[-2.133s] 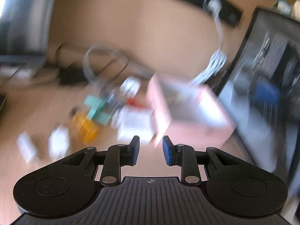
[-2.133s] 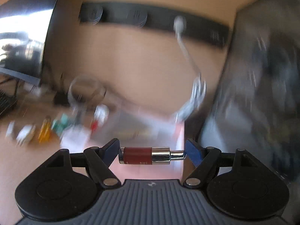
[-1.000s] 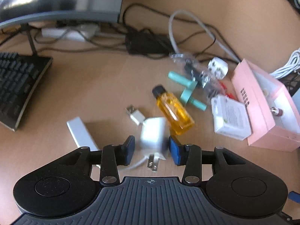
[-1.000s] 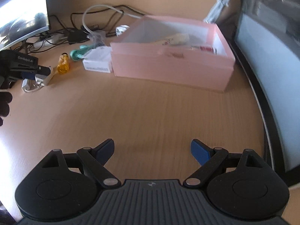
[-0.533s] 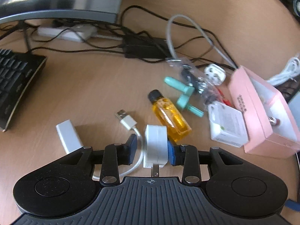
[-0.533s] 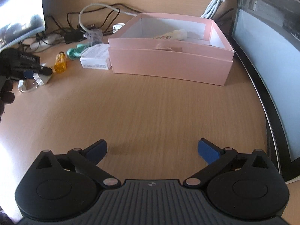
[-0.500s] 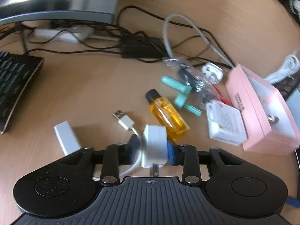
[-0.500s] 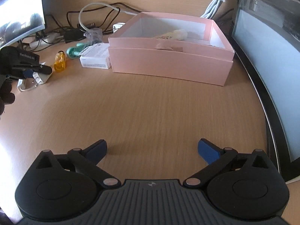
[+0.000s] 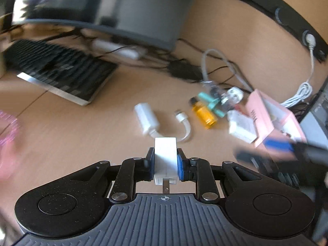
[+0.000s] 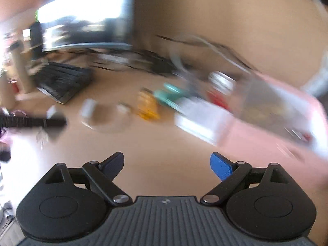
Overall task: Organize rigid objects
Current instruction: 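Grasp the white charger block with the left tool, then grasp the small white USB adapter with the right tool while the left tool holds the charger, then release the charger into the pink box with the left tool while the right tool drops the adapter in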
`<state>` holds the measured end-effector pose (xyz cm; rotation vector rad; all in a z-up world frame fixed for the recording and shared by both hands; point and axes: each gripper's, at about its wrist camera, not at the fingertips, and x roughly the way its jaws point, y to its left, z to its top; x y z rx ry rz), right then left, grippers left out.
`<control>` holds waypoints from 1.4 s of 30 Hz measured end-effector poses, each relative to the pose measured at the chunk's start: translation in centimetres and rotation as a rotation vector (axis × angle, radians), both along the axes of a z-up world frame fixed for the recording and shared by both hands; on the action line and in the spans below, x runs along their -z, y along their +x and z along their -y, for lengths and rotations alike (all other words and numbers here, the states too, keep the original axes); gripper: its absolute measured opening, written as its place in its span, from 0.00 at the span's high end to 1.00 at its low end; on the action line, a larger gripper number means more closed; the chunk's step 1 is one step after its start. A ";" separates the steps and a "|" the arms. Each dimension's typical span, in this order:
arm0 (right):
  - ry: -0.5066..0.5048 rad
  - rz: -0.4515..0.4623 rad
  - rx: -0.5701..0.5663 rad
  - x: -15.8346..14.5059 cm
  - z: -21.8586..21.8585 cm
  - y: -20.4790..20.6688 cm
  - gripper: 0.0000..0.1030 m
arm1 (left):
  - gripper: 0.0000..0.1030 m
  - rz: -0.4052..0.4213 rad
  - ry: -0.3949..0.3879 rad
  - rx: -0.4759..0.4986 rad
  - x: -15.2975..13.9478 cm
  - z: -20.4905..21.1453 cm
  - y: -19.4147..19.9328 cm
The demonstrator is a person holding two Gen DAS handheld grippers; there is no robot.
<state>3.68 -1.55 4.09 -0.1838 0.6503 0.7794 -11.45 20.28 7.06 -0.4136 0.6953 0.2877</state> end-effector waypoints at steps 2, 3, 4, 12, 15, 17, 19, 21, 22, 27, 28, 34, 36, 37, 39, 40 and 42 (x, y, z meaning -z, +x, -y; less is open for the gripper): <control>0.028 0.023 -0.085 -0.6 -3.6 -0.1 0.14 | 0.77 -0.008 -0.010 -0.027 -0.2 -0.2 -1.7; 0.036 0.032 -0.128 -0.7 -5.4 -0.1 0.19 | 0.77 -0.007 -0.017 -0.039 -0.3 -0.4 -2.5; 0.038 0.042 -0.170 -0.8 -7.4 -0.2 0.23 | 0.77 -0.005 -0.023 -0.052 -0.5 -0.4 -3.4; -0.051 0.011 -0.283 1.4 -18.5 0.7 0.51 | 0.77 -0.003 -0.068 -0.152 -0.3 -1.0 -7.6; -0.107 0.027 -0.306 2.2 -19.6 0.4 0.73 | 0.77 -0.020 -0.084 -0.148 0.0 -1.1 -7.7; -0.137 0.029 -0.315 2.1 -19.1 0.0 0.80 | 0.77 -0.027 -0.086 -0.126 0.0 -0.8 -7.4; -0.127 0.020 -0.313 1.4 -17.4 -0.2 0.80 | 0.77 -0.030 -0.090 -0.085 0.0 -0.5 -6.6; -0.097 0.000 -0.299 0.1 -14.8 -0.6 0.80 | 0.77 -0.038 -0.103 -0.027 0.1 0.2 -5.5; -0.078 -0.007 -0.288 -0.8 -13.2 -0.8 0.80 | 0.77 -0.044 -0.111 0.011 0.1 0.7 -4.9; 0.034 -0.016 -0.165 -5.4 -3.8 -2.0 0.80 | 0.77 -0.062 -0.116 0.236 0.1 4.0 -1.3; 0.051 -0.012 -0.133 -6.1 -1.9 -2.2 0.80 | 0.77 -0.062 -0.111 0.282 -0.1 4.7 -0.5; 0.052 0.053 0.076 -7.3 6.7 -4.5 0.80 | 0.77 -0.025 -0.077 0.536 -1.8 9.1 4.2; 0.050 0.053 0.158 -7.0 9.0 -5.1 0.80 | 0.77 -0.007 -0.073 0.601 -2.5 10.4 5.9; 0.050 0.047 0.200 -6.8 10.1 -5.3 0.80 | 0.77 0.004 -0.071 0.626 -2.9 10.9 6.8; 0.055 0.039 0.273 -6.2 12.1 -6.1 0.80 | 0.77 0.035 -0.041 0.661 -4.1 12.2 9.0; 0.058 0.035 0.305 -5.9 13.0 -6.4 0.80 | 0.77 0.054 -0.021 0.672 -4.9 12.6 10.3; 0.063 0.030 0.363 -5.3 14.5 -7.3 0.80 | 0.77 0.106 0.009 0.686 -6.6 13.5 12.6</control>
